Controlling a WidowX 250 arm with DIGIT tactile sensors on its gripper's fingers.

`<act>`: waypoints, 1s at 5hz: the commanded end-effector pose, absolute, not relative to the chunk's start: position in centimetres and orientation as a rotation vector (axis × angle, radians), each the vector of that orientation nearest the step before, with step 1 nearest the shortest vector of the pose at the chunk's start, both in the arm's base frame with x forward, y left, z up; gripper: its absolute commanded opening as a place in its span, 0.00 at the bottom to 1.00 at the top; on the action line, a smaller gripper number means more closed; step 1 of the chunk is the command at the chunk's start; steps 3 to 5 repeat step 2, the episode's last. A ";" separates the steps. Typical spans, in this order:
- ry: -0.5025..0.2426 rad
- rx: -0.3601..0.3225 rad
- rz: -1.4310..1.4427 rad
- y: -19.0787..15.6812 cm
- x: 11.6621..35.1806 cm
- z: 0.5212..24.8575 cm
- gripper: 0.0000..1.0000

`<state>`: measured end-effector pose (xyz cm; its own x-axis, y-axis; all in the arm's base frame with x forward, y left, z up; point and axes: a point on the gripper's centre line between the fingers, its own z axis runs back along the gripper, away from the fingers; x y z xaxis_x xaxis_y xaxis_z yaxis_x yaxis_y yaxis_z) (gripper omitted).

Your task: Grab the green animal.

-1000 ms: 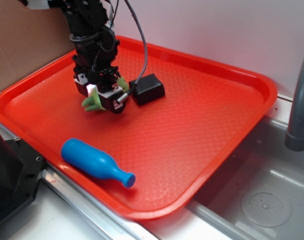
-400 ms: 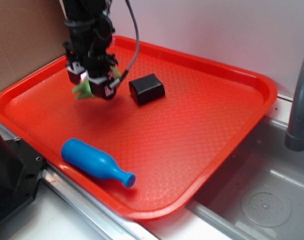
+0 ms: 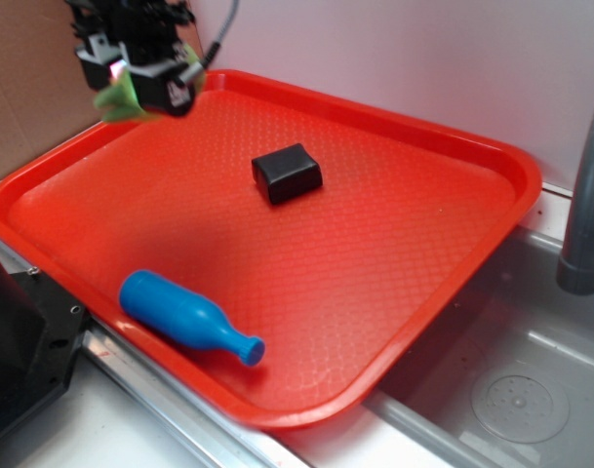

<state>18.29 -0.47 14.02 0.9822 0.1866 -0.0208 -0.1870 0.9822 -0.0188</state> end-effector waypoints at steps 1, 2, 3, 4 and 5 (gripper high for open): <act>-0.098 -0.057 0.170 -0.7 14.9 19.4 0.00; -0.082 -0.068 0.111 -0.6 15.5 18.6 0.00; -0.082 -0.068 0.111 -0.6 15.5 18.6 0.00; -0.082 -0.068 0.111 -0.6 15.5 18.6 0.00; -0.082 -0.068 0.111 -0.6 15.5 18.6 0.00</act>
